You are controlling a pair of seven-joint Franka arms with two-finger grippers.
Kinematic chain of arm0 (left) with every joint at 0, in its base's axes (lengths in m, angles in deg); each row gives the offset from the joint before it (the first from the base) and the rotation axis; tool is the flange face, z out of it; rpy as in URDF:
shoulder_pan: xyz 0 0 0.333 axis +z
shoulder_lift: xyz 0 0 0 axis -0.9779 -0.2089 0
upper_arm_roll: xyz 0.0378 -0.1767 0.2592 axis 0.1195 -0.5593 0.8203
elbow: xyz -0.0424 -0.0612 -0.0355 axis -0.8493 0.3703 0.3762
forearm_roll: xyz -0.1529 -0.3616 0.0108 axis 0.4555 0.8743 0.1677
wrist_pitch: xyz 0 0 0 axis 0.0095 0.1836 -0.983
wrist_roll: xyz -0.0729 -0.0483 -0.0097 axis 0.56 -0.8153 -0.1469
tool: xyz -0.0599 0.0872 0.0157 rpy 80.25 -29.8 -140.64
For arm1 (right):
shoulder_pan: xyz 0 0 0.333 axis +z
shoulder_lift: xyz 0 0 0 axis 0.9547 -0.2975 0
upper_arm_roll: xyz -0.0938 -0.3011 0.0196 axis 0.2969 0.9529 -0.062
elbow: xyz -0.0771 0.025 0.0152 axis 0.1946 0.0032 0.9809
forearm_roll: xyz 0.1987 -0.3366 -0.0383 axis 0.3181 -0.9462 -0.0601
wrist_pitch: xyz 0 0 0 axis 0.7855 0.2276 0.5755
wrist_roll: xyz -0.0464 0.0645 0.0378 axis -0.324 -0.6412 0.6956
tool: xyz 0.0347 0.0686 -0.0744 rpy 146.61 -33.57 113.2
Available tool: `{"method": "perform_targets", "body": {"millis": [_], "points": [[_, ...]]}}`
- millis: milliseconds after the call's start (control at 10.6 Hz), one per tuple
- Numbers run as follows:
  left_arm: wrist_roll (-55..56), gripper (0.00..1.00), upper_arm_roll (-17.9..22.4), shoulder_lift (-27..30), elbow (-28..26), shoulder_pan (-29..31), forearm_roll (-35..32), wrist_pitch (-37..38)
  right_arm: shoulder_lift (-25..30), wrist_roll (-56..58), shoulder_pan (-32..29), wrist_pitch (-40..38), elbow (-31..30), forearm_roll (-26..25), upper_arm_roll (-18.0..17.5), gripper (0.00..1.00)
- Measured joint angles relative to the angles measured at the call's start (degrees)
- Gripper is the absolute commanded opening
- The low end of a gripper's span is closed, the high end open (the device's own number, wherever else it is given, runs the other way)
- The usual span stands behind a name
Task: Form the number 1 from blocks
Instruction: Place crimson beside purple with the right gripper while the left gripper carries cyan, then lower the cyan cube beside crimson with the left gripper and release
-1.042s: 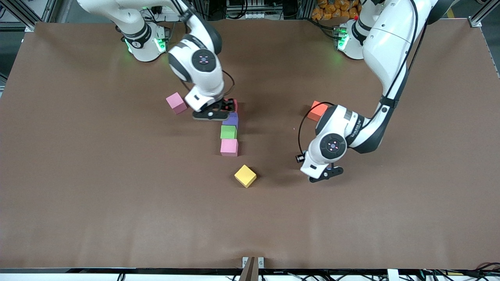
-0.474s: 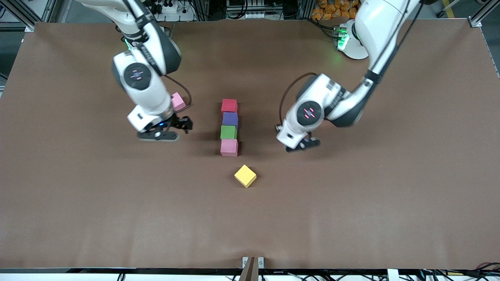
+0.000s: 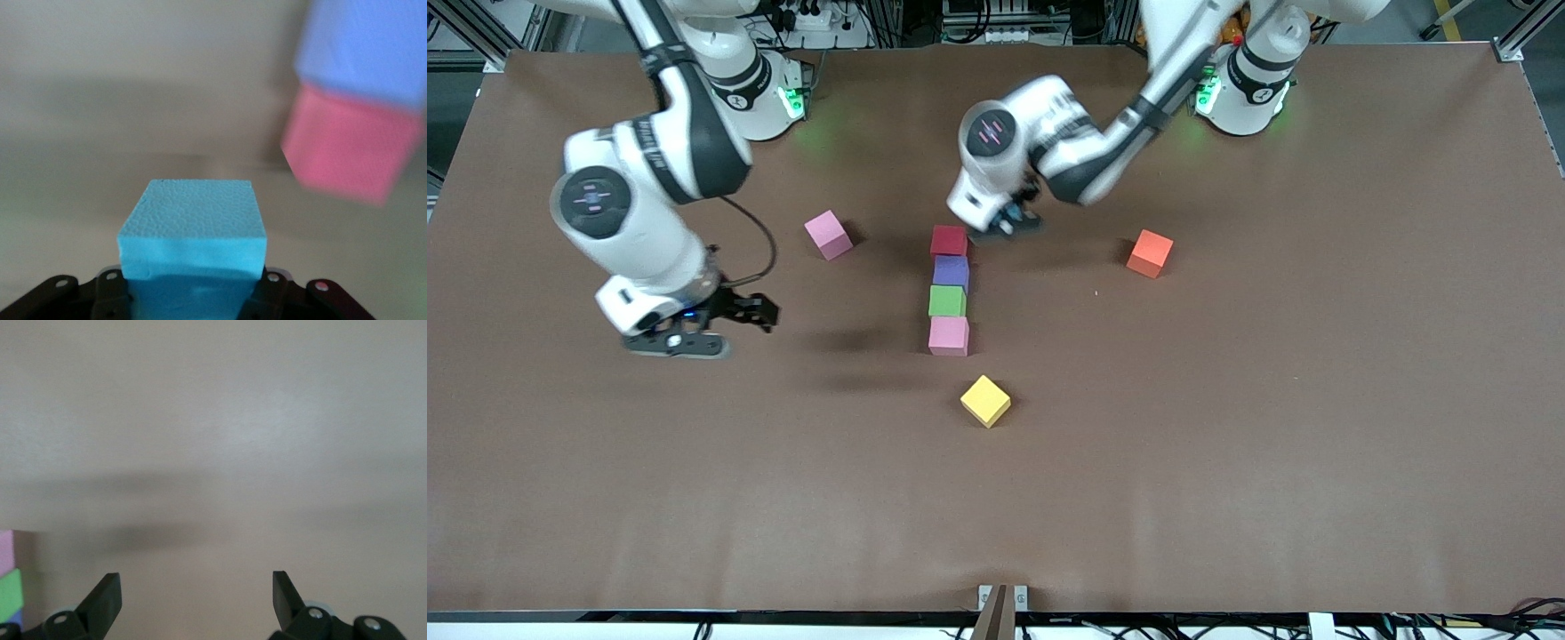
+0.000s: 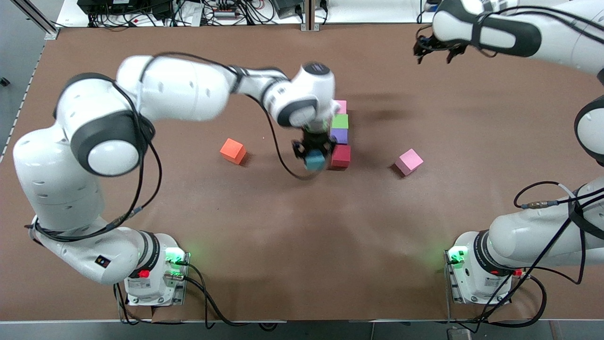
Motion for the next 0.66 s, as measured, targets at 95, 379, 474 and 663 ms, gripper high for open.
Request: {"method": "perform_targets", "body": {"millis": [95,379,474,663], "points": [[1.01,0.00,0.04,-0.68,-0.26,-4.14,0.00,-2.16,0.03,3.82,-0.57,-3.44,2.40,-0.01,0.78,1.00],[1.82,0.00,0.47,-4.09,-0.57,-8.81,-1.15,-7.55,0.40,6.90,4.43,-8.36,7.50,0.03,9.76,1.00],[1.93,0.00,0.81,-5.55,-0.56,-8.78,-2.66,-8.85,0.76,6.87,5.13,-8.50,8.47,0.06,11.42,1.00],[2.54,0.00,2.06,-7.93,-0.17,-8.65,-4.87,-10.79,1.34,6.25,5.10,-11.03,11.95,0.12,13.00,1.00]]}}
